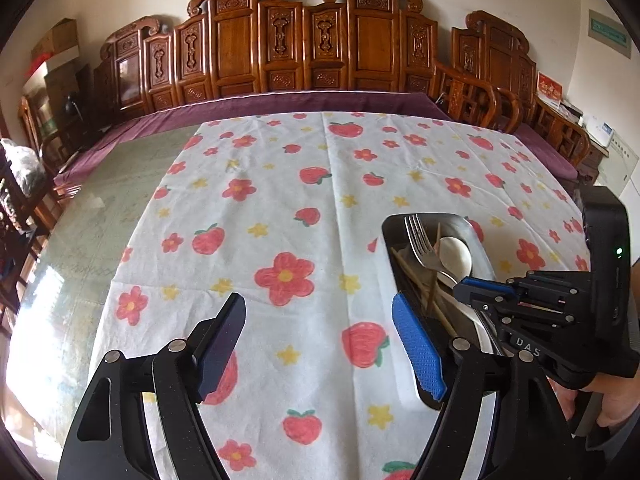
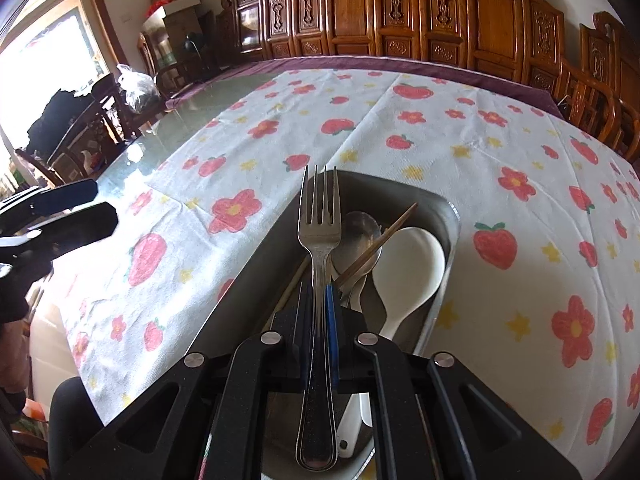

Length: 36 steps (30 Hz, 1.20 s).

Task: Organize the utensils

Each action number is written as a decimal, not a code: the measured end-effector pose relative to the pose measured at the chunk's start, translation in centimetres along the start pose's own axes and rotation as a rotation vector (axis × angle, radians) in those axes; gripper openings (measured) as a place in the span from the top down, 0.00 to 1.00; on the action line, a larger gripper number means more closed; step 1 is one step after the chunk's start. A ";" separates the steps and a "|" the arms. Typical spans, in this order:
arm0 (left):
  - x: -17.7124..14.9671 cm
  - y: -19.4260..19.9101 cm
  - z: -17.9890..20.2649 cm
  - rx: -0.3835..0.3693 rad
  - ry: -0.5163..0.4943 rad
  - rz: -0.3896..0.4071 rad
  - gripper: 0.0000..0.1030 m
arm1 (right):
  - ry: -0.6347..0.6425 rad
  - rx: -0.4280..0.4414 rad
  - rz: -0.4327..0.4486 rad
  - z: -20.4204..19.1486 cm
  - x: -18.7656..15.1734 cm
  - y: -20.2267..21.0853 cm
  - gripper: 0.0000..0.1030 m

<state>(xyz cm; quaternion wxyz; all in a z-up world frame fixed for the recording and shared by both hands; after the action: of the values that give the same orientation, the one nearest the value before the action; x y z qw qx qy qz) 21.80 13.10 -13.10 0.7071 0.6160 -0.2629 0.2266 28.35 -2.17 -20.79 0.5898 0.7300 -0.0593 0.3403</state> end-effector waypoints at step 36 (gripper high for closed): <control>-0.5 3.7 4.1 -0.031 -0.006 0.058 0.10 | -0.063 -0.058 0.210 3.6 -3.0 10.9 0.50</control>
<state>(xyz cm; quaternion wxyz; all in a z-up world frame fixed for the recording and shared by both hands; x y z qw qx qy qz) 18.70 9.53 -10.20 0.7089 0.5979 -0.2861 0.2410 22.28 -9.57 -13.81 0.5696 0.7128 -0.1637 0.3750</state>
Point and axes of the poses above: each gripper's, at about its wrist camera, not at the fingertips, and y roughly against the way its jaws point, z to its right, x to its top, the point moved 2 cm from there along -y, roughly the way its jaws point, and after that the axes turned 8 degrees about -x, right-handed, at the moved point
